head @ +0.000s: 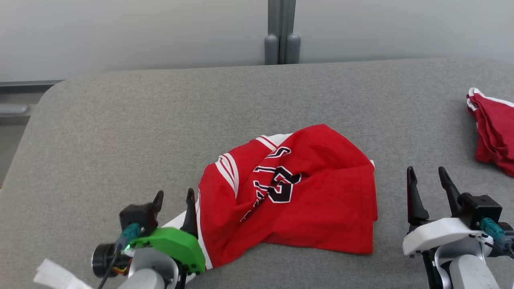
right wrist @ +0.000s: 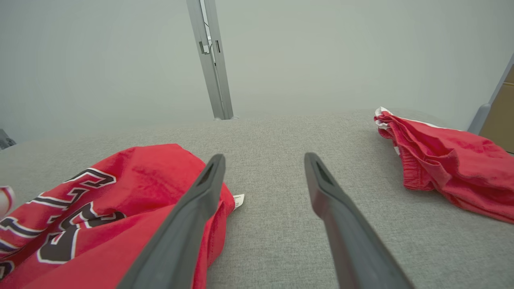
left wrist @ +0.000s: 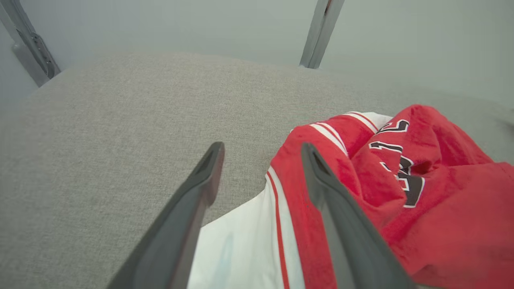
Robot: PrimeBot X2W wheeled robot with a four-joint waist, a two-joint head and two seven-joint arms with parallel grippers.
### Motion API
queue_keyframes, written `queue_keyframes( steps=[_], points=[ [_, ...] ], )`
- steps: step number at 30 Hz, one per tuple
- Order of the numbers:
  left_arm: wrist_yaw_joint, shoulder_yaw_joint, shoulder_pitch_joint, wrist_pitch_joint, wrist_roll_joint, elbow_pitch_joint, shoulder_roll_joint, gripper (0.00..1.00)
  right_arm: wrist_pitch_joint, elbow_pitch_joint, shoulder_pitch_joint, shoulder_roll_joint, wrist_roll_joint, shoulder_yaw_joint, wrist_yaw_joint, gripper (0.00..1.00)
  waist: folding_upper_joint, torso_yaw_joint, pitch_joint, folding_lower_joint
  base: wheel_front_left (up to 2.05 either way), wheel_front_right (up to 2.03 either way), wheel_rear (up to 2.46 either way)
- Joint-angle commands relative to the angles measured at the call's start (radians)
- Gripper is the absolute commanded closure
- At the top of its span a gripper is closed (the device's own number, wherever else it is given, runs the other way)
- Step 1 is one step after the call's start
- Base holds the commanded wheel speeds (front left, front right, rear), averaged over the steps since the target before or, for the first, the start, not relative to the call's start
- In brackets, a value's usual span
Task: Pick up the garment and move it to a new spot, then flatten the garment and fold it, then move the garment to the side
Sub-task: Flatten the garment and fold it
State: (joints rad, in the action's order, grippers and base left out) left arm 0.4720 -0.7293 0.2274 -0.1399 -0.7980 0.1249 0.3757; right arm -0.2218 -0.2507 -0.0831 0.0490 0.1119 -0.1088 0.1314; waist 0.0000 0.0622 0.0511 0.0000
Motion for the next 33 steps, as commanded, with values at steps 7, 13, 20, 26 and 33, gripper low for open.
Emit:
queue_keyframes(
  steps=[7,13,20,26,33],
  points=[
    [-0.087,-0.113,0.203,0.135,0.044,0.176,-0.081,0.0,0.009,0.006,-0.01,0.003,-0.002,0.025,-0.002,0.0,0.0,-0.04,0.015,0.0,0.0,0.0,0.0],
    [-0.106,-0.161,0.288,0.223,0.048,0.35,-0.14,0.0,0.012,0.008,-0.019,0.003,-0.002,0.031,-0.002,0.0,0.0,-0.067,0.029,0.0,0.0,0.0,0.0],
    [-0.092,-0.154,0.333,0.205,0.053,0.485,-0.175,1.0,0.005,0.008,-0.02,0.003,0.0,0.03,-0.002,0.0,0.0,-0.076,0.039,0.0,0.0,0.0,0.0],
    [-0.064,-0.073,0.365,0.084,0.023,0.557,-0.199,1.0,0.0,0.001,-0.024,0.003,0.004,0.026,-0.002,0.0,0.0,-0.066,0.041,0.0,0.0,0.0,0.0],
    [-0.041,0.046,0.319,-0.07,-0.036,0.61,-0.201,1.0,-0.002,-0.008,-0.022,0.003,-0.001,0.026,-0.002,0.0,0.0,-0.053,0.031,0.0,0.0,0.0,0.0]
  ],
)
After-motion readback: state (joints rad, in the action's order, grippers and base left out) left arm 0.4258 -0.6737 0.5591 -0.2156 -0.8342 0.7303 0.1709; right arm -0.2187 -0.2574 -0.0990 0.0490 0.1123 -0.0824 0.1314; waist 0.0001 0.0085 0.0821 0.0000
